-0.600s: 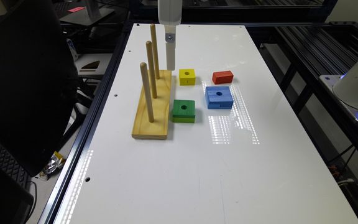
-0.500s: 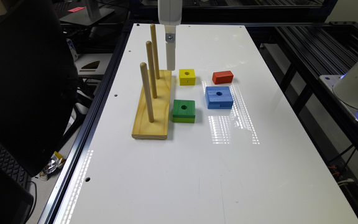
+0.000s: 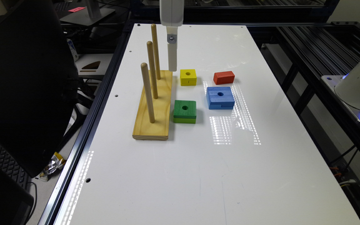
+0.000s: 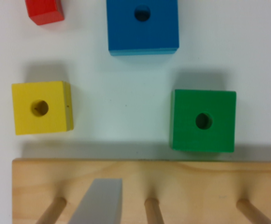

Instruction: Pick up green block.

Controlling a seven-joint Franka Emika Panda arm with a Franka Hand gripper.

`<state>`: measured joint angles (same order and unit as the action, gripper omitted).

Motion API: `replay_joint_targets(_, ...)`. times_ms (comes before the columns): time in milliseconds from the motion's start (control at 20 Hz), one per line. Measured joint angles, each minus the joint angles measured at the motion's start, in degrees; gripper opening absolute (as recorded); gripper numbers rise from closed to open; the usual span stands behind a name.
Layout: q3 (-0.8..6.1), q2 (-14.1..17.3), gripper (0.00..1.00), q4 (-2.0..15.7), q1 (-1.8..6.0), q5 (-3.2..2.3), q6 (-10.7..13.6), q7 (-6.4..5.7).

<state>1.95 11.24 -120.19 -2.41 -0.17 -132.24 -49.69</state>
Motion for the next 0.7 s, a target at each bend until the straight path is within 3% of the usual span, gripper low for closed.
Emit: replay_joint_targets(700, 1.46, 0.00, 1.00, -0.02, -0.02, 0.03, 0.00, -0.30)
